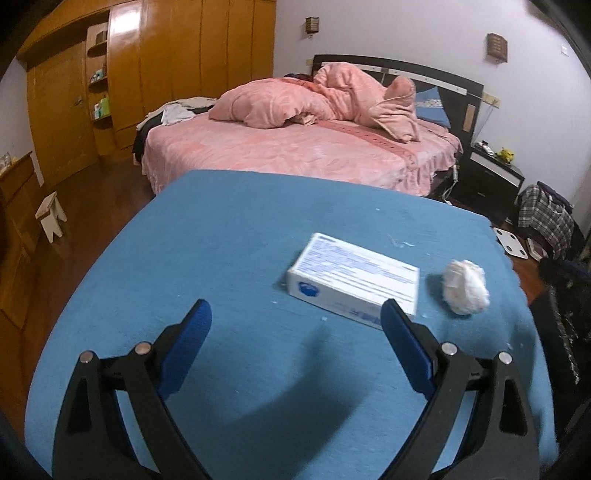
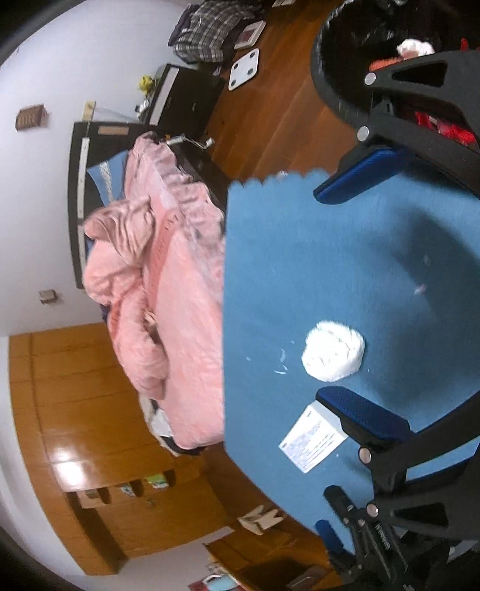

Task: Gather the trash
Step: 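Move both open tools back over the table toward the box and tissue, then grasp the white tissue ball with the right tool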

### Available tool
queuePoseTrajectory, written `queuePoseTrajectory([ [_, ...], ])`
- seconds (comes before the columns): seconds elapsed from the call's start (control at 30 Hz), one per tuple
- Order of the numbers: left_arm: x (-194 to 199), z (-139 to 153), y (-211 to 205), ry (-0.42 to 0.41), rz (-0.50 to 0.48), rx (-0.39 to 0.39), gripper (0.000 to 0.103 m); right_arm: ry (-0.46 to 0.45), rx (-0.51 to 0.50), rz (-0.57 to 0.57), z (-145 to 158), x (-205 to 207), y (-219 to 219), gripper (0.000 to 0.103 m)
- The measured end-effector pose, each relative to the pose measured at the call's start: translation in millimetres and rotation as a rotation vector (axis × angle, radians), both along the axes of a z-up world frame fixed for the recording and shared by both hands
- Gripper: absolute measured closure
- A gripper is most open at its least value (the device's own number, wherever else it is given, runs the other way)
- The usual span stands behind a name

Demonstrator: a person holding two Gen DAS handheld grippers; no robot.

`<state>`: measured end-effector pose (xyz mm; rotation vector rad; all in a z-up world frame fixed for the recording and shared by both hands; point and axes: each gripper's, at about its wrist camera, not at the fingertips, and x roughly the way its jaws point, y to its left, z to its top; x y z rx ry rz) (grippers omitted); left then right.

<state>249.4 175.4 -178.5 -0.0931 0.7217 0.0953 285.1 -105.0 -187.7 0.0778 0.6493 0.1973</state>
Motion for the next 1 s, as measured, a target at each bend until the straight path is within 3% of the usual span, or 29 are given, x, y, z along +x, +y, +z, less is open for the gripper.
queuePoseTrajectory([
  [0.23,7,-9,7,0.01,0.002,0.011,0.013,0.056,-0.019,0.04,-27,16,29,0.014],
  [0.43,9,-13,4,0.013,-0.003,0.006,0.013,0.112,-0.037,0.082,-49,25,44,0.028],
  [0.53,9,-13,0,0.011,-0.011,0.005,0.013,0.152,-0.017,0.122,-57,29,48,0.048],
  [0.57,9,-12,-2,0.008,-0.015,0.004,0.013,0.153,-0.01,0.13,-57,29,47,0.061],
  [0.67,10,-12,-10,0.007,-0.028,-0.006,0.013,0.141,-0.006,0.139,-54,26,44,0.069],
  [1.0,22,-20,-45,0.04,-0.073,-0.008,0.013,0.135,0.012,0.077,-49,21,21,0.07],
])
